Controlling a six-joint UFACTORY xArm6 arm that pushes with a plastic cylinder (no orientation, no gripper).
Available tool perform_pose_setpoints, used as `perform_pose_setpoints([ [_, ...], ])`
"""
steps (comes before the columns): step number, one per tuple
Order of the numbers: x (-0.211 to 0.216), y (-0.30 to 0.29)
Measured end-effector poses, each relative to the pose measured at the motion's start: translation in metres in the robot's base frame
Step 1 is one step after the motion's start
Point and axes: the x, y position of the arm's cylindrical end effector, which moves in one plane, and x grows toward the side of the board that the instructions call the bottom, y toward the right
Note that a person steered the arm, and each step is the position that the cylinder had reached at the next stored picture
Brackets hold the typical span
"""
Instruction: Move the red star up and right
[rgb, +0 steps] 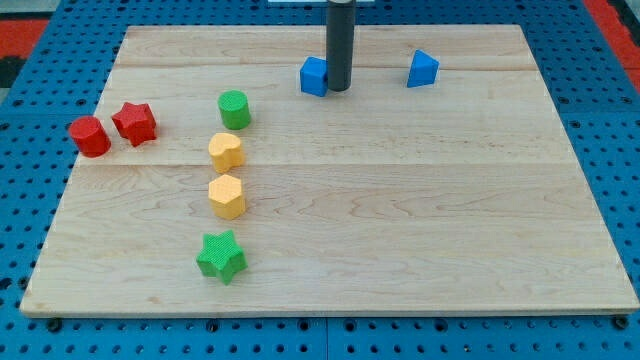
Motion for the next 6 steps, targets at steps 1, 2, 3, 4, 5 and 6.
perform_pose_setpoints([
  [1, -0.02, 0.0],
  [2, -0.023, 0.002],
  [3, 0.031, 0.033],
  [4, 0.098, 0.015],
  [5, 0.098, -0.042],
  [6, 0.088, -0.092],
])
